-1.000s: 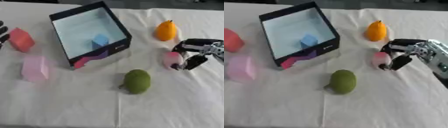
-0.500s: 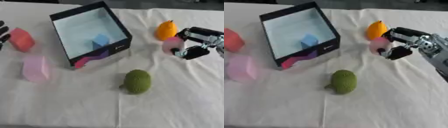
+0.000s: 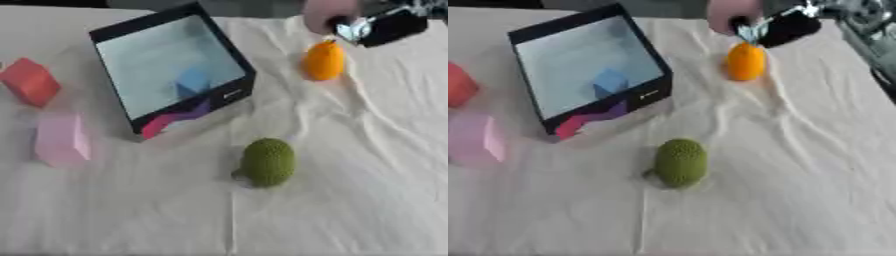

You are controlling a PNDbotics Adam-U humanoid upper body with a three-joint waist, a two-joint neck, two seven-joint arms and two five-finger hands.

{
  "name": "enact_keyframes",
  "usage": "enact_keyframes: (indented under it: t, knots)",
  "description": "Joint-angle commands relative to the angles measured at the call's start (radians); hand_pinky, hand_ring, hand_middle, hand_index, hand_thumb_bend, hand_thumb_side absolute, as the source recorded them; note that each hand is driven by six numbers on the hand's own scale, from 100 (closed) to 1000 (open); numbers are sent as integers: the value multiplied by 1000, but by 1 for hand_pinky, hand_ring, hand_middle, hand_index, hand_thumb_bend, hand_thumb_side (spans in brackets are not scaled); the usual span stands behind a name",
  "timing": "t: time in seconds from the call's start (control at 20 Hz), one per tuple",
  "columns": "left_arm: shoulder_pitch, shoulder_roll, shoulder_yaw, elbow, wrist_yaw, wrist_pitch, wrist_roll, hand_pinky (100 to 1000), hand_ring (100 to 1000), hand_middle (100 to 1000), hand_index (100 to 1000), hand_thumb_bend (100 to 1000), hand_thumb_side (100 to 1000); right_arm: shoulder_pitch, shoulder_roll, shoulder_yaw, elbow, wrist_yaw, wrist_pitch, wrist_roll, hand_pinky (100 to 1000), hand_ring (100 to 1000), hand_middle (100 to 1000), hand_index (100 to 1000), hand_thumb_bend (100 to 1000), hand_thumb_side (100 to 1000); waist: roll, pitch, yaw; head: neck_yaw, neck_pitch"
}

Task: Pick up objects on the table and place them in the box.

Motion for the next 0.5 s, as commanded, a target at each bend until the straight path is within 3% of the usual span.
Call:
enact_keyframes:
  t: [0.05,0.3,0.5]
  knots:
    - [6,67,23,-40,24,-12,6,919,876,799,787,100,716,-87,100,-4,133,77,-41,18,792,671,544,696,100,227,14,-45,9,-22,5]
    - [58,110,58,-66,36,-34,26,921,877,798,787,100,705,-175,275,-36,396,289,-143,8,788,672,544,692,100,272,23,-46,29,-54,15]
    - [92,146,88,-64,24,-58,52,921,876,796,787,100,695,-221,372,-81,547,437,-203,-34,787,673,536,694,100,271,28,-46,44,-79,22]
